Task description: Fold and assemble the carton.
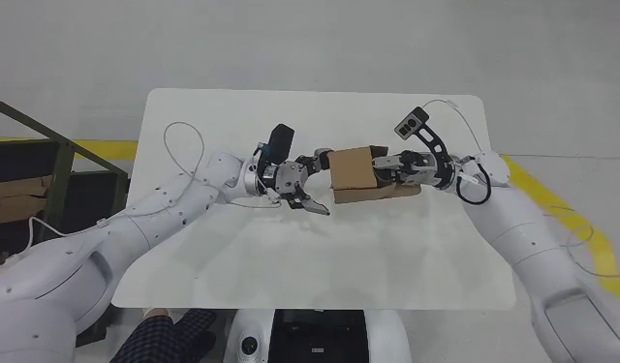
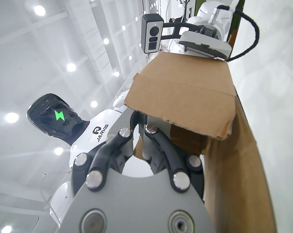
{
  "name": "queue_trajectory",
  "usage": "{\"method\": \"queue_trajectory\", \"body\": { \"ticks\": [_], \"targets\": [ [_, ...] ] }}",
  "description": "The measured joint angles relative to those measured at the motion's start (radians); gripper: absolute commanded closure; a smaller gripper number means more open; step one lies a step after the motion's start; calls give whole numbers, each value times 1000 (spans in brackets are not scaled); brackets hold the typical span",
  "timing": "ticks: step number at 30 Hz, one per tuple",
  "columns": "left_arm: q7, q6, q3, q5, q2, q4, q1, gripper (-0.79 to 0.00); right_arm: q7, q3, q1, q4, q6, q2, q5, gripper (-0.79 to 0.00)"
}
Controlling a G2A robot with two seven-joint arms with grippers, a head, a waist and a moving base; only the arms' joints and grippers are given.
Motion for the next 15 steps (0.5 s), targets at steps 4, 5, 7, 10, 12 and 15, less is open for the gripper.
{"method": "queue_trajectory", "body": {
  "ticks": [4,5,7,10,12,15],
  "targets": [
    [-32,51,-31,34,-5,-3,13,-785,0,3,3,10,0,-7,-2,0],
    [-36,60,-38,39,-6,-6,18,-785,0,3,3,12,0,-9,-3,0],
    [-45,73,-53,46,-8,-14,29,-785,0,5,4,15,0,-12,-6,0],
    [-54,74,-76,42,-11,-20,44,-785,0,7,5,23,0,-17,-14,0],
    [-63,71,-90,37,-13,-21,52,-785,0,9,5,27,0,-20,-18,0],
    [-79,67,-111,30,-16,-21,64,-650,0,14,5,34,0,-25,-20,0]
  ]
}}
